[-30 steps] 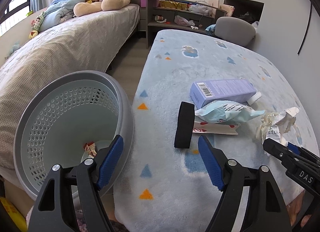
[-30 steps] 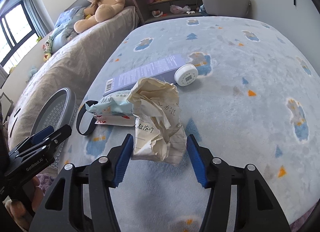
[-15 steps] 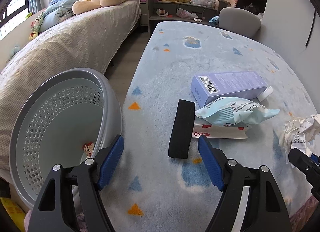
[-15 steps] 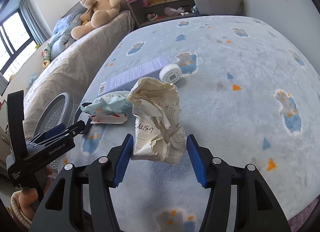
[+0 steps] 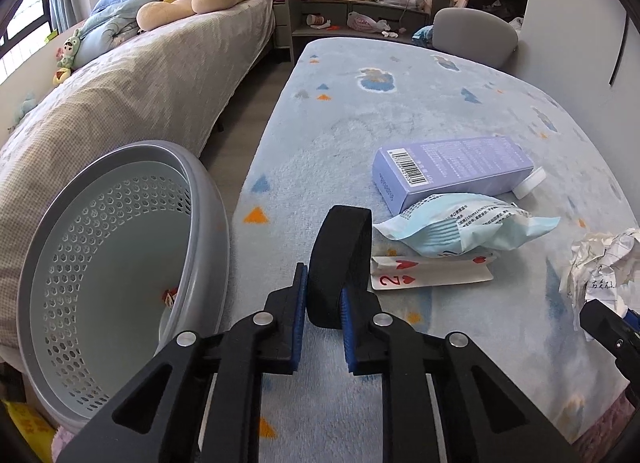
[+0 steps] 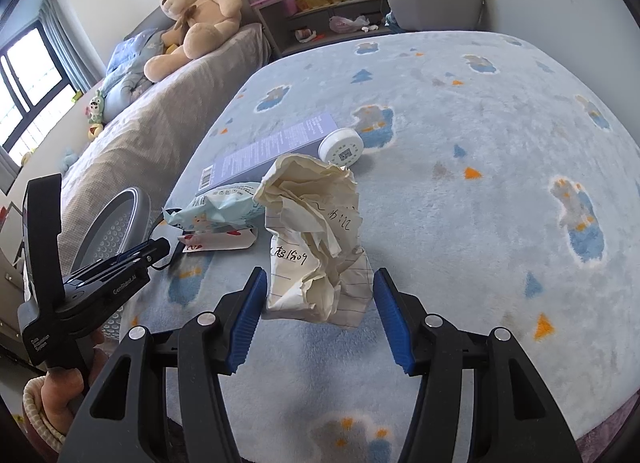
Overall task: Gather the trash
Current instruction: 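Grasp the black loop strap with the left tool while the right tool holds the paper, then carry the strap and crumpled paper over the grey basket with both tools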
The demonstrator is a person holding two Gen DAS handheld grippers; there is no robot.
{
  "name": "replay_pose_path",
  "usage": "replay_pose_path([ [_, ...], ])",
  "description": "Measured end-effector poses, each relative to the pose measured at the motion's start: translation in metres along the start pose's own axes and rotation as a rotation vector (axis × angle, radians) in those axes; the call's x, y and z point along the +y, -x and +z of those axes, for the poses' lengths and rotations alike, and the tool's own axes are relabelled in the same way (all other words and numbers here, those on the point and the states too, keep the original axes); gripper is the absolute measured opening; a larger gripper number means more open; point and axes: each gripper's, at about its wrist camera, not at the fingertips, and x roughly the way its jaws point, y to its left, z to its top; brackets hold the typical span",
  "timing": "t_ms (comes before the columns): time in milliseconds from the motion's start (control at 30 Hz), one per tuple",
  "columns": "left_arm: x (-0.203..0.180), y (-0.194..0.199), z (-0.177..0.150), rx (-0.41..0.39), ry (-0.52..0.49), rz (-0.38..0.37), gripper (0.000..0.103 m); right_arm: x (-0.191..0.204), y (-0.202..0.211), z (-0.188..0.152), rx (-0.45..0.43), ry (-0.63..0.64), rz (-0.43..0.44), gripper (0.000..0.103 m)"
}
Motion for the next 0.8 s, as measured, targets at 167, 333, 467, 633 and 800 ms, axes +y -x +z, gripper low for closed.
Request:
replay_pose_path([
  [167, 0.002, 0.013, -0.003, -0.016, -0.001, -0.008, 0.015, 0.001, 0.002, -0.002, -0.001, 0.004, -0.002, 0.054],
  [333, 0.008, 0.027, -0.006, -0.036, 0.009, -0.014, 0.015, 0.003, 0.008, -0.003, -0.005, 0.008, -0.007, 0.054],
  [467, 0.013, 0.038, -0.009, -0.041, 0.021, -0.025, 0.015, 0.006, 0.014, -0.005, -0.011, 0.011, -0.005, 0.054],
  [633, 0.016, 0.055, -0.015, -0.056, 0.024, -0.031, 0.015, 0.011, 0.021, -0.009, -0.016, 0.020, 0.005, 0.054],
  [800, 0.016, 0.067, -0.019, -0.068, 0.020, -0.045, 0.015, 0.017, 0.028, -0.011, -0.023, 0.026, 0.021, 0.054],
])
